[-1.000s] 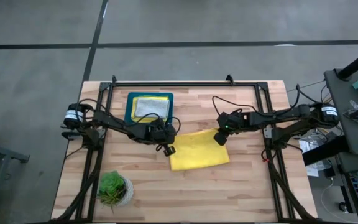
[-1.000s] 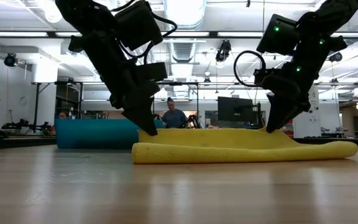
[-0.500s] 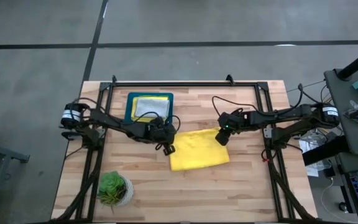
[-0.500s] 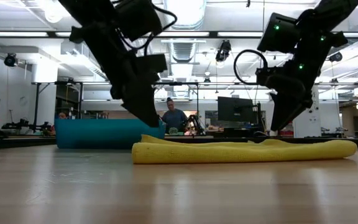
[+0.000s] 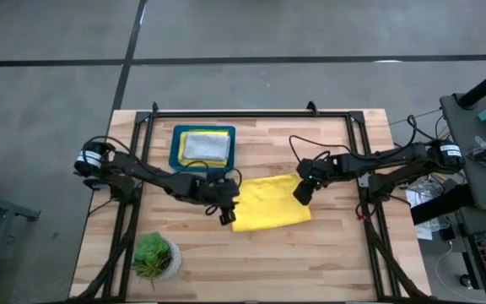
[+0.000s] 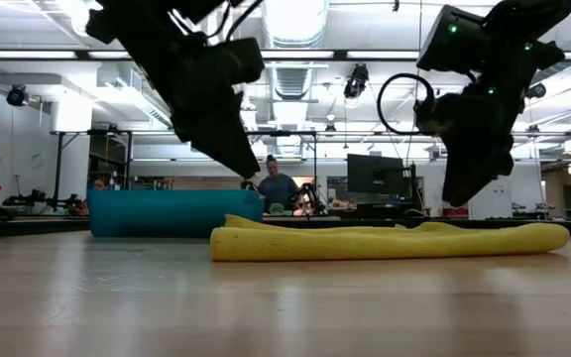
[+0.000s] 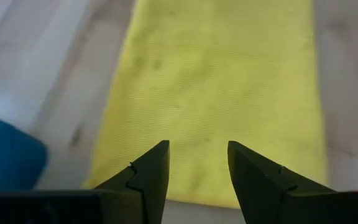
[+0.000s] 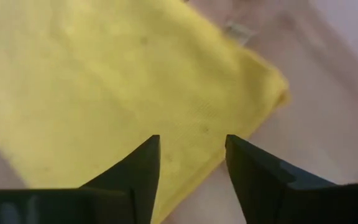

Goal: Fold microfiber towels
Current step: Fold the yellow microfiber towel

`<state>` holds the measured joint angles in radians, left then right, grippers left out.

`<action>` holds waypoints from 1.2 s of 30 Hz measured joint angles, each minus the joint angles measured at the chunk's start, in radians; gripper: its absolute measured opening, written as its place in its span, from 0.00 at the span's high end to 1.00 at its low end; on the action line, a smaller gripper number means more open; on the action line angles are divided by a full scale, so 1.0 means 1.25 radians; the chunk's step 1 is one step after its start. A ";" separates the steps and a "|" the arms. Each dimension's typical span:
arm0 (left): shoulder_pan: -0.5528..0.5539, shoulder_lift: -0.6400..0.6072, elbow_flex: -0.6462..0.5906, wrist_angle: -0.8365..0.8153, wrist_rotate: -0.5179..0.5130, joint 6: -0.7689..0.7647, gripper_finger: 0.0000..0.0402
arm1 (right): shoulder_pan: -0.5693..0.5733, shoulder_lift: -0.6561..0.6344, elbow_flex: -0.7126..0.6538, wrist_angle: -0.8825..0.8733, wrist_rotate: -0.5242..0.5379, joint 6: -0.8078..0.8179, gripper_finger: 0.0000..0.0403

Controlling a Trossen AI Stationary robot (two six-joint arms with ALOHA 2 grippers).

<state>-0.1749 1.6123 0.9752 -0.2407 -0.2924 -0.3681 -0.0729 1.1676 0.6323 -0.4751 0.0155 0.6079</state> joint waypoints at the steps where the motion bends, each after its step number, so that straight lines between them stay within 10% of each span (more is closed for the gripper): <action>1: -0.009 0.000 0.000 0.000 0.000 -0.011 0.63 | 0.008 -0.001 0.000 0.000 -0.010 0.012 0.56; 24: -0.086 0.005 -0.036 0.131 -0.048 -0.036 0.63 | 0.066 -0.002 -0.106 0.059 -0.036 0.165 0.32; 36: -0.085 0.005 -0.037 0.131 -0.067 -0.036 0.63 | 0.065 -0.005 -0.248 0.419 -0.083 0.216 0.33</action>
<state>-0.2817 1.6188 0.9293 -0.0765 -0.3767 -0.4129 0.0078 1.1618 0.3224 0.0489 -0.0888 0.8778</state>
